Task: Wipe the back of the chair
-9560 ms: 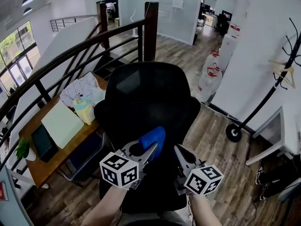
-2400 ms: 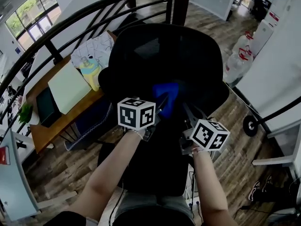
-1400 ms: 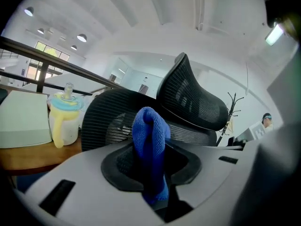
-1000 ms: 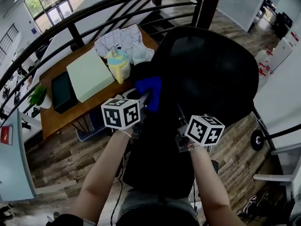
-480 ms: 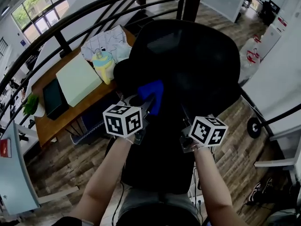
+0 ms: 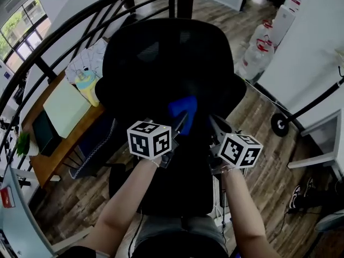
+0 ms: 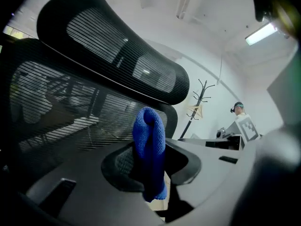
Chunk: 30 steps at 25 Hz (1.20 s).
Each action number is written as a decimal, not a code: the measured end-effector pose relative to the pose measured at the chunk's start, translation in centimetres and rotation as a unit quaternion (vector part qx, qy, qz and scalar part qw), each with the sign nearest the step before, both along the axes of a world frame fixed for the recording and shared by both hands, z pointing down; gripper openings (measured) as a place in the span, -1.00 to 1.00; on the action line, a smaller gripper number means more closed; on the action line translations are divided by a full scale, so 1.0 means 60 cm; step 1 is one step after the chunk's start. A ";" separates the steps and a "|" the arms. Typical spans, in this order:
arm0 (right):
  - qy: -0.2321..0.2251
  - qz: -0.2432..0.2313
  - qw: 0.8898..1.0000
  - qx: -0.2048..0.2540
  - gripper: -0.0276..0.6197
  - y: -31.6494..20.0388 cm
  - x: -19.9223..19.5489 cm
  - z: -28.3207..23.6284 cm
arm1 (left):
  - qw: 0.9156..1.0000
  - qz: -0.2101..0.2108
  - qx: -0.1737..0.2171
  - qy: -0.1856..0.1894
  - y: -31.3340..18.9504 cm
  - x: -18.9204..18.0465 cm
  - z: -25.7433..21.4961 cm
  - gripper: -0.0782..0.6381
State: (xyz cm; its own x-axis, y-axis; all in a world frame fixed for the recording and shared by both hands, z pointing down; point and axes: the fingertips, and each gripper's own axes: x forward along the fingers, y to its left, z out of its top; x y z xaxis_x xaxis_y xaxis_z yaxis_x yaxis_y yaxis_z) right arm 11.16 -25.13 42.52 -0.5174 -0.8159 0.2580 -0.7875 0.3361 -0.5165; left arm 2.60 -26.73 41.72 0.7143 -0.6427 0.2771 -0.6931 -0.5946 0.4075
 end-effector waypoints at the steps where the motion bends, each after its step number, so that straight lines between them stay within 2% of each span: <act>1: 0.000 0.008 1.000 0.000 -0.82 0.001 0.014 0.001 | 1.000 0.014 -0.002 0.000 0.002 0.022 0.003 -0.49; 9: -0.004 0.067 0.998 -0.015 -0.82 0.019 0.126 0.026 | 0.995 0.096 -0.034 0.002 0.015 0.182 0.046 -0.49; 15: -0.005 0.101 0.994 -0.034 -0.82 0.042 0.191 0.058 | 0.992 0.119 -0.041 -0.018 0.009 0.257 0.073 -0.49; 20: -0.012 0.111 0.993 -0.049 -0.82 0.046 0.213 0.083 | 0.992 0.112 -0.053 -0.036 -0.002 0.277 0.103 -0.49; 25: -0.013 0.089 0.994 -0.054 -0.82 0.036 0.200 0.096 | 0.992 0.100 -0.069 -0.032 -0.010 0.275 0.118 -0.49; 30: -0.011 0.064 0.996 -0.057 -0.82 0.022 0.171 0.101 | 0.993 0.086 -0.071 -0.039 -0.018 0.247 0.128 -0.49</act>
